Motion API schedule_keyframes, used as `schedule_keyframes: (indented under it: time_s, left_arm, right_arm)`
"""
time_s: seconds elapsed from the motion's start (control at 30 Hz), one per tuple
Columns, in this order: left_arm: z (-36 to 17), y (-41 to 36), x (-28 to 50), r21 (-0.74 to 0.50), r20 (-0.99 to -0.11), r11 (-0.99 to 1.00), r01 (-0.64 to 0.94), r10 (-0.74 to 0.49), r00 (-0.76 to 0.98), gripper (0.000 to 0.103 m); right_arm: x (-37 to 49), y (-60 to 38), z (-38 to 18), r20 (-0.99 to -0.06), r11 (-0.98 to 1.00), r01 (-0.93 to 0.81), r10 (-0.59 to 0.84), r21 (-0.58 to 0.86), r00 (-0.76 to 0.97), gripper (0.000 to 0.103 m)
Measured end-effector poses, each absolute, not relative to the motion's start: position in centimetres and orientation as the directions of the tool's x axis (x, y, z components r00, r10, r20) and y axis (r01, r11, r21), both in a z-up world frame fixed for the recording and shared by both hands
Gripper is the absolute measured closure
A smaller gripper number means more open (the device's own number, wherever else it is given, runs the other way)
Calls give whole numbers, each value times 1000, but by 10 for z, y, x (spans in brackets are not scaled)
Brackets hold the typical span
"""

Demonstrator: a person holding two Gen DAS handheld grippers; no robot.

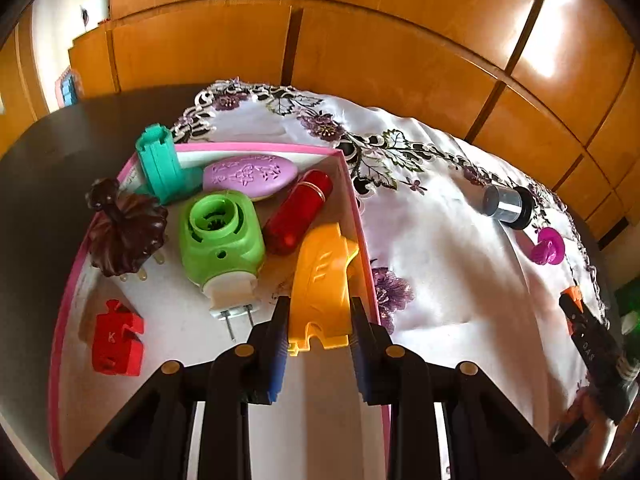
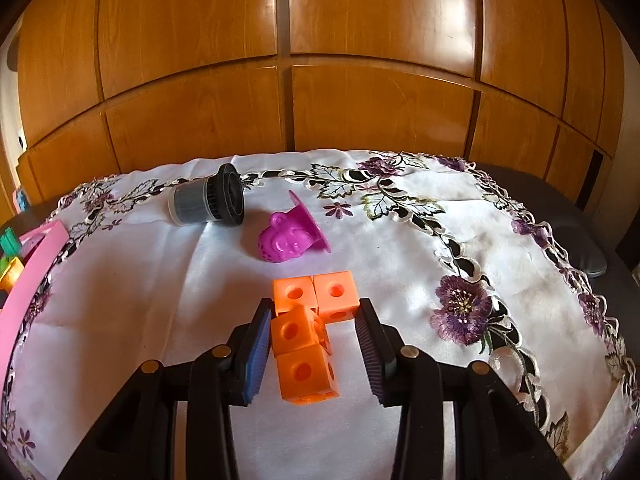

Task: Organize rigid objects
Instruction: 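Carry the yellow block into the pink box and open the left tool, then carry the orange cubes into the pink box and open the right tool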

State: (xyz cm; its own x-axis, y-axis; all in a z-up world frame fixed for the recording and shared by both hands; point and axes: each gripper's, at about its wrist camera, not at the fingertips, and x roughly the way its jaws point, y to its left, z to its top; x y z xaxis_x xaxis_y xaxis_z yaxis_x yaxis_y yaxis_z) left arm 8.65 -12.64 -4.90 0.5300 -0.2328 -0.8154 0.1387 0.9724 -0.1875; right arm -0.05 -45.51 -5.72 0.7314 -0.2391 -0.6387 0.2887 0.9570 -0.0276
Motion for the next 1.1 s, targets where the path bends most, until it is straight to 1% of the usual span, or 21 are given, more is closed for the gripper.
schedule_keyframes:
  time_s: [0.03, 0.1, 0.17, 0.2, 0.27, 0.3, 0.33, 0.4, 0.47, 0.57, 0.7, 0.8, 0.93, 1.1]
  left_arm:
    - [-50, -126, 88, -195, -815, 971, 136, -237, 528, 75]
    - [-49, -126, 89, -215, -810, 966, 146, -259, 526, 70]
    - [-47, -125, 88, -195, -807, 970, 146, -243, 539, 59]
    - [-45, -123, 86, -190, -802, 971, 145, -239, 547, 56]
    - [-40, -120, 82, -198, -794, 968, 155, -251, 554, 46]
    - [-38, -118, 80, -194, -789, 968, 162, -252, 561, 42]
    - [-33, -117, 74, -177, -778, 969, 172, -244, 579, 35]
    - [-24, -113, 66, -155, -756, 970, 185, -237, 610, 30]
    - [-17, -108, 59, -145, -735, 969, 200, -241, 633, 22]
    - [-2, -98, 46, -111, -700, 971, 212, -228, 677, 16]
    - [13, -82, 35, -73, -673, 976, 205, -200, 712, 13]
    - [25, -63, 29, -59, -653, 983, 175, -171, 737, 9]
    - [34, -36, 22, -67, -653, 989, 129, -141, 744, 5]
    - [31, -13, 15, -38, -679, 997, 63, -72, 730, 4]
  right_arm:
    - [0, -456, -58, -641, 956, 291, -240, -27, 729, 62]
    - [0, -457, -58, -644, 955, 295, -240, -23, 727, 62]
    - [-1, -458, -59, -646, 954, 300, -241, -19, 725, 62]
    - [-1, -458, -59, -646, 953, 302, -243, -19, 724, 62]
    - [-1, -458, -59, -647, 953, 303, -243, -19, 723, 62]
    - [-1, -458, -59, -647, 952, 304, -245, -21, 722, 62]
    - [-1, -458, -59, -646, 953, 304, -246, -23, 722, 62]
    - [-1, -457, -58, -643, 953, 301, -247, -27, 725, 62]
    - [-2, -455, -56, -635, 954, 298, -250, -32, 731, 62]
    - [-2, -452, -55, -642, 959, 282, -236, -31, 730, 62]
    - [-1, -447, -54, -672, 969, 247, -189, -9, 716, 62]
    - [-4, -442, -51, -682, 972, 231, -147, 32, 716, 62]
    - [-7, -426, -44, -682, 976, 196, -79, 97, 727, 62]
    - [-9, -380, -30, -653, 983, 55, 75, 176, 753, 62]
